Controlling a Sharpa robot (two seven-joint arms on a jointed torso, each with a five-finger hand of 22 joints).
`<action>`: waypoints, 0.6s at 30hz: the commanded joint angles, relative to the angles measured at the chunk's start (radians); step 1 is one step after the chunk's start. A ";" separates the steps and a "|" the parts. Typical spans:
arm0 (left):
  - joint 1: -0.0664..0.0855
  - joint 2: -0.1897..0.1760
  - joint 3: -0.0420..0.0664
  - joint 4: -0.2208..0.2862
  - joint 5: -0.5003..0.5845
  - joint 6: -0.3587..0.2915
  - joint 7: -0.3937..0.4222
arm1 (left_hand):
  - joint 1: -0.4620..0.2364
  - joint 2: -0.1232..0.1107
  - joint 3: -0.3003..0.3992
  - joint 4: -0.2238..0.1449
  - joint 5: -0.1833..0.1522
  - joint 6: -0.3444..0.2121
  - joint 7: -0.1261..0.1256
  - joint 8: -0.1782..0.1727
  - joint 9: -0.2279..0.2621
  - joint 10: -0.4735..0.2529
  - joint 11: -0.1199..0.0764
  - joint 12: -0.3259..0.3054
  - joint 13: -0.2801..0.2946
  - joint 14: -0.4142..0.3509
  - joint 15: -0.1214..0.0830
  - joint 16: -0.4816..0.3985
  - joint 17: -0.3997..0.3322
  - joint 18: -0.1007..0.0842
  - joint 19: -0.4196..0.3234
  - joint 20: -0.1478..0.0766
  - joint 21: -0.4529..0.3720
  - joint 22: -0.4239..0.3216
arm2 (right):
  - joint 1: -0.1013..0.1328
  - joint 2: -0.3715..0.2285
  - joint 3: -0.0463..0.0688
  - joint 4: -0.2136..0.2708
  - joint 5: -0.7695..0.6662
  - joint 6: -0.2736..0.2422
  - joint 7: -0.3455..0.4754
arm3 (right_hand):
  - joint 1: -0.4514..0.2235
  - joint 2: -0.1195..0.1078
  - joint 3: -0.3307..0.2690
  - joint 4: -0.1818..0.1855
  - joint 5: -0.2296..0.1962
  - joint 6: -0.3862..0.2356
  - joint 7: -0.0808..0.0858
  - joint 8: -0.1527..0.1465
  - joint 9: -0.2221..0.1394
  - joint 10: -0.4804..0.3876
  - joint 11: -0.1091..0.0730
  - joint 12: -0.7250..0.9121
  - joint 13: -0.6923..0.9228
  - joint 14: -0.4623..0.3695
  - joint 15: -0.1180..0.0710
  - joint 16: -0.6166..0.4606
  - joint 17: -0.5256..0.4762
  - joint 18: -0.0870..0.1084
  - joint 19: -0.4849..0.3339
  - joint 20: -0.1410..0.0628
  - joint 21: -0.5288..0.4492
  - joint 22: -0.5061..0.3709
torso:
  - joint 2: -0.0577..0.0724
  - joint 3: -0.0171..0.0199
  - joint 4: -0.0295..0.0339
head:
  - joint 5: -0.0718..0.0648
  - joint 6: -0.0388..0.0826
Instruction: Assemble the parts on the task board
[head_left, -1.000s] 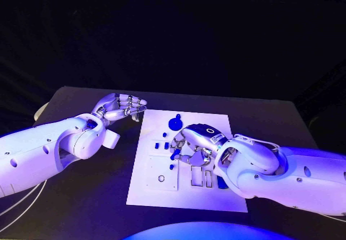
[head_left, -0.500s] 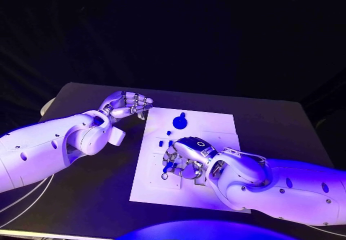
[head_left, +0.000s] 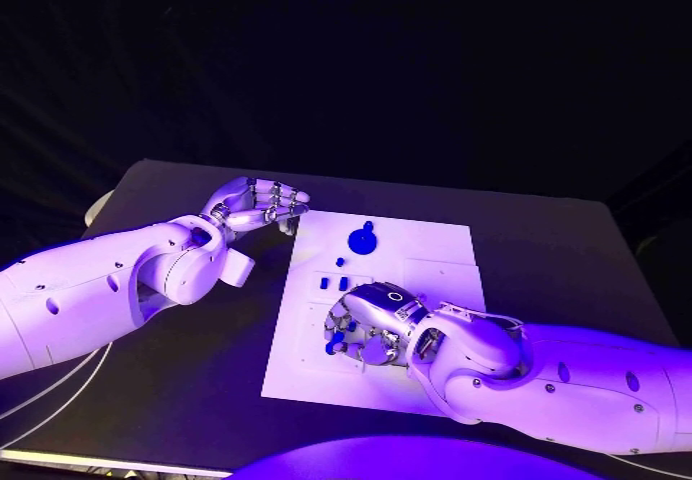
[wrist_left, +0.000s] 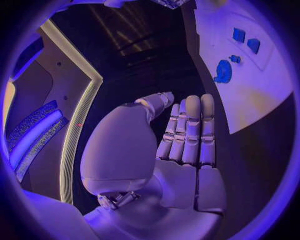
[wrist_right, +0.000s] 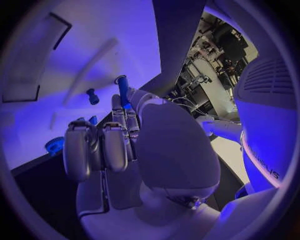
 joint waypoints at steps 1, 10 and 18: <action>-0.001 0.001 0.001 0.003 0.007 0.017 0.006 | -0.002 0.009 0.002 -0.005 0.004 0.006 0.001 0.003 -0.001 -0.008 0.002 0.005 0.000 -0.007 -0.001 -0.006 -0.002 0.015 -0.005 -0.001 -0.007 -0.001 | -0.002 0.002 0.000 -0.001 -0.033 0.038 -0.004 | -0.005 0.006 0.038 -0.031 0.007 0.001 0.005 0.005 0.000 0.060 -0.056 0.004 0.002 0.052 -0.006 0.006 0.000 -0.015 0.070 -0.007 -0.001 0.217 | 0.000 0.0001 -0.0001 | 0.000 -0.002; -0.001 0.000 0.001 0.002 0.007 0.018 0.004 | -0.002 0.009 0.002 -0.005 0.004 0.006 0.001 0.003 -0.001 -0.008 0.002 0.005 0.000 -0.007 -0.001 -0.006 -0.002 0.015 -0.005 -0.001 -0.007 -0.001 | -0.004 0.004 -0.001 -0.003 -0.079 0.062 -0.051 | -0.007 0.006 0.040 -0.034 0.007 0.000 0.006 0.006 0.002 0.061 -0.055 0.002 0.002 0.052 -0.006 0.006 0.000 -0.015 0.070 -0.006 -0.001 0.218 | 0.000 0.0000 -0.0002 | -0.003 -0.001; -0.001 -0.001 0.001 0.003 0.007 0.019 0.003 | -0.003 0.009 0.000 -0.006 0.004 0.006 0.001 0.003 -0.002 -0.009 0.002 0.006 0.001 -0.007 -0.001 -0.006 -0.002 0.014 -0.005 -0.001 -0.007 -0.001 | -0.007 0.018 -0.003 -0.005 -0.110 0.073 -0.078 | -0.012 0.001 0.043 -0.040 0.006 -0.003 0.007 0.008 0.006 0.060 -0.054 -0.003 0.003 0.051 -0.005 0.004 -0.004 -0.014 0.069 -0.006 -0.005 0.217 | 0.000 -0.0001 -0.0002 | -0.005 -0.001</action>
